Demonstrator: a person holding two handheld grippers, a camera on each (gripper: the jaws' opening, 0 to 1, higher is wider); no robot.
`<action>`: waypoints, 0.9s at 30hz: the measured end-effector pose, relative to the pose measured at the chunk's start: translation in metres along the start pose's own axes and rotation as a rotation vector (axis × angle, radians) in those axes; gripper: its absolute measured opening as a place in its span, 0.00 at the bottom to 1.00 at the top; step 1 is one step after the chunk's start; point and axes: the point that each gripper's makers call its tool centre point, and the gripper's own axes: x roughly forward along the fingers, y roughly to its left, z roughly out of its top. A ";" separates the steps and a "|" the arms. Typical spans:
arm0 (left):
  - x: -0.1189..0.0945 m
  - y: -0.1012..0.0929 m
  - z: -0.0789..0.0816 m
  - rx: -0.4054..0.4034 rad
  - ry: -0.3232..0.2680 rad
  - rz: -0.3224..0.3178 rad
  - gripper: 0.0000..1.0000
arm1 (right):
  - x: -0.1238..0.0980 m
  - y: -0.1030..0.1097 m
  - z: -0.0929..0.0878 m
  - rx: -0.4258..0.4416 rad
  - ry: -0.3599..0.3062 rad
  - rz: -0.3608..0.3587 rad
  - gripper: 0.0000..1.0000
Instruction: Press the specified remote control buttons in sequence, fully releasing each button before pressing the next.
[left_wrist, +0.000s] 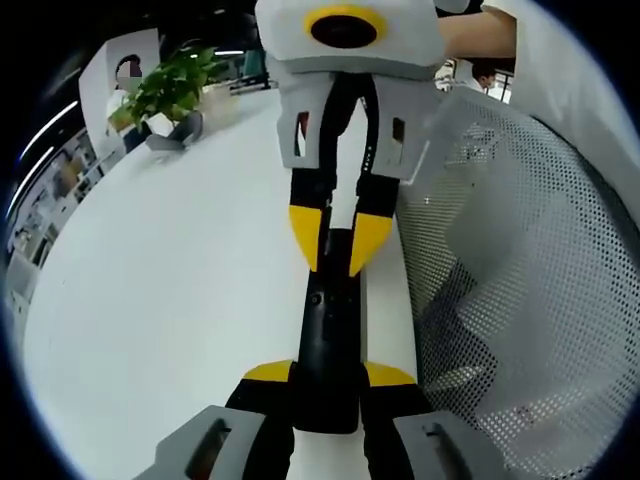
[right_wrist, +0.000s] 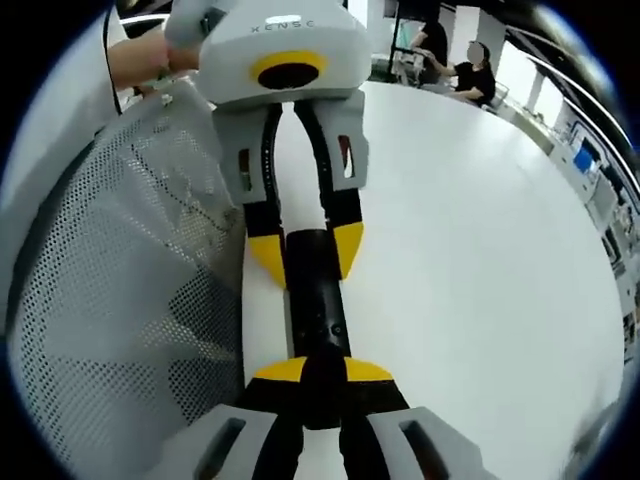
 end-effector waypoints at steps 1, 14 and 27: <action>0.000 0.000 0.000 0.000 0.000 0.000 0.24 | 0.000 0.000 0.000 -0.004 0.003 -0.003 0.08; 0.000 0.000 0.000 0.004 0.010 -0.001 0.24 | 0.001 0.000 -0.002 -0.003 -0.005 -0.032 0.08; 0.000 0.000 0.000 0.000 0.010 0.000 0.24 | -0.001 0.001 -0.004 0.038 -0.015 -0.041 0.07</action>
